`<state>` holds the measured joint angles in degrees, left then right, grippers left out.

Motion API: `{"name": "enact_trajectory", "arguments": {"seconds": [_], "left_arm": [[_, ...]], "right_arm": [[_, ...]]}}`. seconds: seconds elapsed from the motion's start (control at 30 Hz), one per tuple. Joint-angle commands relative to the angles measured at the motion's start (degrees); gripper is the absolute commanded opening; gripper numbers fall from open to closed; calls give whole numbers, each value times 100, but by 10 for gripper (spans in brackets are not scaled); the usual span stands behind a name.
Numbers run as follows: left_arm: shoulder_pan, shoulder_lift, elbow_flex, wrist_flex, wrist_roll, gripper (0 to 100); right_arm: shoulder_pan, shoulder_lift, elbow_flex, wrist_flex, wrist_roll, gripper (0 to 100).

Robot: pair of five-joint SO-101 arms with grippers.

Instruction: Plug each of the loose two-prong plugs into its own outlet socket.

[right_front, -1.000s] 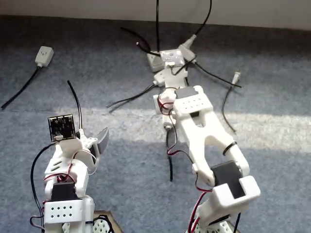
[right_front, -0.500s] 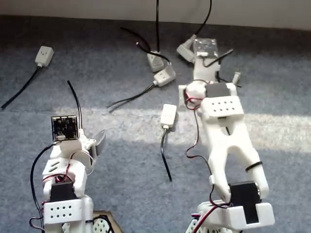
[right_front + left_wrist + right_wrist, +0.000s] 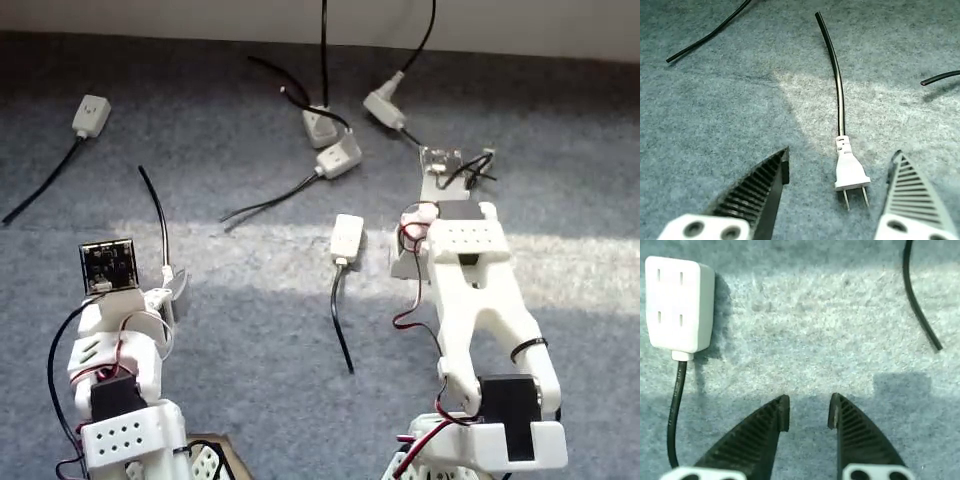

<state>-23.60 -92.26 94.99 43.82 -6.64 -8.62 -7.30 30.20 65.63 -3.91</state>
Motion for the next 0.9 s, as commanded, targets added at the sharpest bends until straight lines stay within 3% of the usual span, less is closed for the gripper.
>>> {"name": "enact_trajectory", "arguments": {"seconds": [0.0,0.27,0.37,0.5,0.7,0.87], "left_arm": [[-101,-13,-127,0,-62,277],[-207,4,-919,932,-35,239],[-57,303,-1007,914,-35,239],[277,1727,-1385,396,-26,239],[453,4910,-2976,396,-26,236],[347,5771,-3301,369,-26,235]], "right_arm": [[66,-251,215,-259,70,138],[57,-251,1068,-1200,70,138],[57,-207,1112,-1349,70,138],[57,-207,1209,-1367,70,138],[57,-242,1692,-2070,70,138],[57,-242,1745,-2158,70,138]]}}
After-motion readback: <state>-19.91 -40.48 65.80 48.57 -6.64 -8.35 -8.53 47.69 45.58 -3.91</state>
